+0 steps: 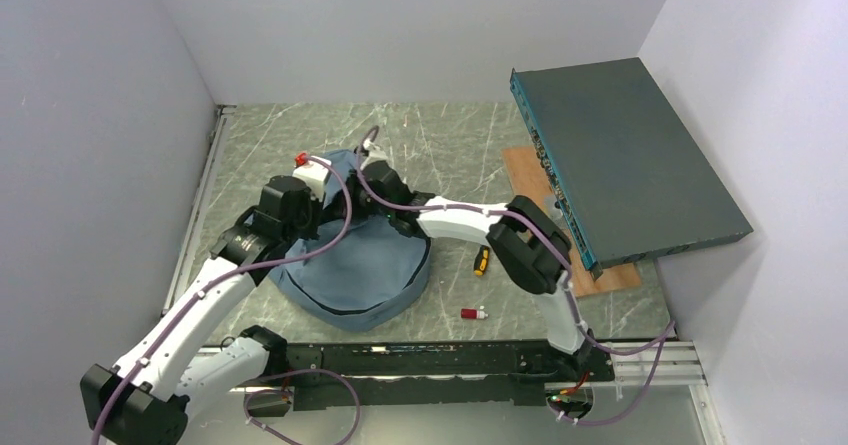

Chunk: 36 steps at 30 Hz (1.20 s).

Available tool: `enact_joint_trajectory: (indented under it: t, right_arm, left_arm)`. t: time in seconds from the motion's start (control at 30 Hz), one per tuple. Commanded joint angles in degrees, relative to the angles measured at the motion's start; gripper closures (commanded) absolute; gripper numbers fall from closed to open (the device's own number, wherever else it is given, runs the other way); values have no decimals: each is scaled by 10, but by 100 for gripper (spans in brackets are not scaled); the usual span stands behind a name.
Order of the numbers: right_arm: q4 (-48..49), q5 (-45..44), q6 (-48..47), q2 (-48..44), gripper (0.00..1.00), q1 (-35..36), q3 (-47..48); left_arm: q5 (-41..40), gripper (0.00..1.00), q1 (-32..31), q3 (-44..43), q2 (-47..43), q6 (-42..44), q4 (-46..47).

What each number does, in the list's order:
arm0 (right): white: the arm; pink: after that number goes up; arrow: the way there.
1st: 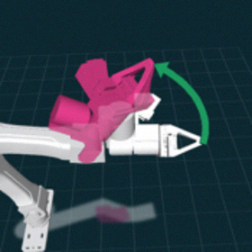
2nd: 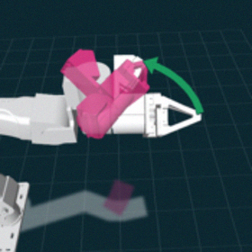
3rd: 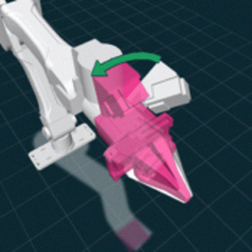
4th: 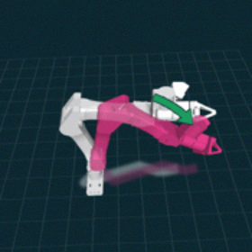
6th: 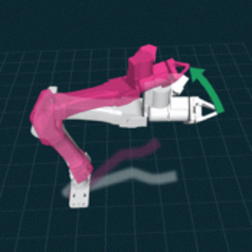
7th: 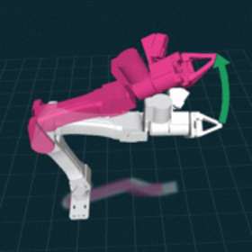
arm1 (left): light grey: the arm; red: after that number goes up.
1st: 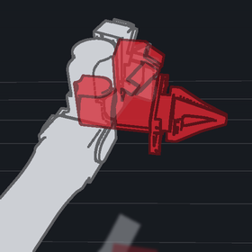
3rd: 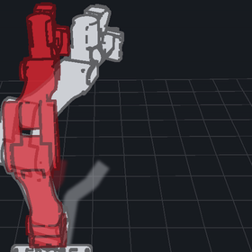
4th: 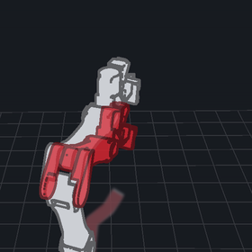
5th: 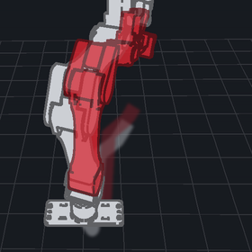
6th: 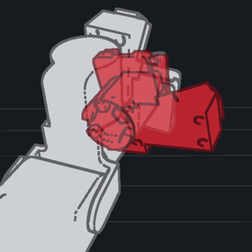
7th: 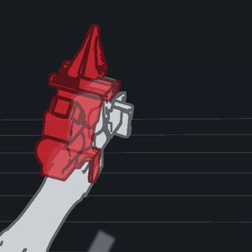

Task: Pack the student bag
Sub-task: Place the stationery in the student bag, then pick up the personal item from the center of the board.

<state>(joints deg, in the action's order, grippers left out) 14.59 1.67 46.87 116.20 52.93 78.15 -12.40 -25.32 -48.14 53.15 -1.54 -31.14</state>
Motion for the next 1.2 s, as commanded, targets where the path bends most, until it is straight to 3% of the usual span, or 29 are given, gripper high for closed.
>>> enact_joint_trajectory:
  t: [0.0,0.13,0.3,0.43,0.67,0.93,1.0,1.17]
  right_arm:
    - [50,-15,-19,56,95,20,129]
    - [6,-103,-116,57,68,28,134]
    - [12,-141,-204,-34,50,31,30]
    - [-27,-134,-246,-96,42,31,-19]
    - [-94,-79,-308,-218,35,31,-102]
    - [-323,-152,-376,-387,16,30,-200]
    - [-372,-151,-356,-427,14,29,-229]
    - [-466,-128,-281,-482,12,30,-276]
  left_arm:
    - [-55,100,-1,-15,-41,-14,13]
    - [-76,100,-1,-8,-67,-15,21]
    - [-75,100,0,-3,-84,-16,33]
    - [-65,100,1,-7,-72,-17,28]
    - [-61,100,1,-10,-61,-20,24]
    - [-44,99,2,-11,-70,-26,24]
    - [-43,90,2,-17,-69,-28,21]
    - [-34,57,4,-14,-73,-31,28]
